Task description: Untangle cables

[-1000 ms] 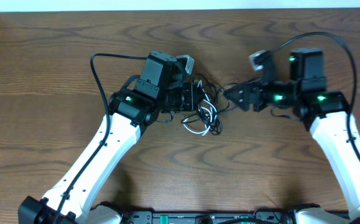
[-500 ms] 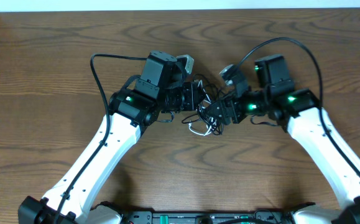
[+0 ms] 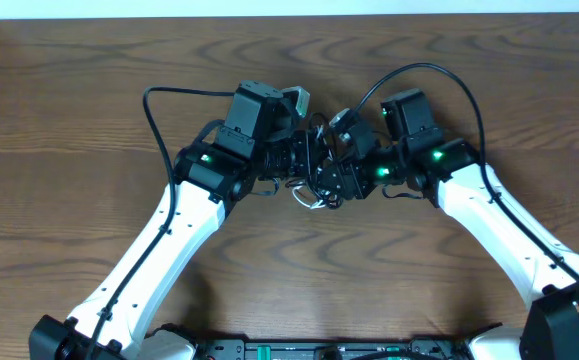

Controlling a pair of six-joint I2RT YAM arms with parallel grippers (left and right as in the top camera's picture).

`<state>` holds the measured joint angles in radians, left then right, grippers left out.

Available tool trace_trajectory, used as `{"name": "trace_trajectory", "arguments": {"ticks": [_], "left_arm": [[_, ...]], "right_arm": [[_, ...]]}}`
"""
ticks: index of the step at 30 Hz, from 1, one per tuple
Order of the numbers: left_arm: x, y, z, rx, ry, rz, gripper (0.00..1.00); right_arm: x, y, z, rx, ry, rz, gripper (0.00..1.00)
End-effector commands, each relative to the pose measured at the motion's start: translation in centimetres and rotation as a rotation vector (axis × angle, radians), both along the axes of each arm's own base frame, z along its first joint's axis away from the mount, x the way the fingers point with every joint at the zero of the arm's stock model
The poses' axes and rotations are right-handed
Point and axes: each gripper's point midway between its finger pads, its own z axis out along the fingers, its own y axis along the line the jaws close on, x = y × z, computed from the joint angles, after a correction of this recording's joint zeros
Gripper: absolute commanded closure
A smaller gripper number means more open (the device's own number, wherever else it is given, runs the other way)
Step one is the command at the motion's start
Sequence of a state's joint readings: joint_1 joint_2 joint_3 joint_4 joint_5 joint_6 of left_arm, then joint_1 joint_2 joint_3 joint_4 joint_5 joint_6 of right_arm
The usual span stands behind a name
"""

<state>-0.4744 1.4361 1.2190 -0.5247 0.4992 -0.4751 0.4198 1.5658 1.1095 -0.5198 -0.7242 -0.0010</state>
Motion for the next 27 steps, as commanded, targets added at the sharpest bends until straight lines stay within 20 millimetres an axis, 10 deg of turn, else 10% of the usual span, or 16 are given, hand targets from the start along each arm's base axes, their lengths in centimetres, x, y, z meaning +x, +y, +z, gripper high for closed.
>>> {"name": "trace_trajectory", "arguments": {"ticks": [1, 6, 18, 27], "left_arm": [[-0.3, -0.6, 0.9, -0.043, 0.010, -0.019, 0.93], [-0.3, -0.7, 0.9, -0.045, 0.010, -0.018, 0.93], [-0.3, -0.7, 0.9, -0.045, 0.010, -0.018, 0.93], [-0.3, -0.6, 0.8, -0.038, 0.008, -0.018, 0.92]], "right_arm": [[0.1, 0.4, -0.6, -0.001, 0.002, 0.015, 0.69], [0.3, 0.2, -1.1, -0.015, 0.012, 0.006, 0.99], [6.1, -9.0, -4.0, -0.225, 0.109, -0.493, 0.99], [6.4, -10.0, -1.1, -0.131, 0.067, -0.481, 0.99]]}}
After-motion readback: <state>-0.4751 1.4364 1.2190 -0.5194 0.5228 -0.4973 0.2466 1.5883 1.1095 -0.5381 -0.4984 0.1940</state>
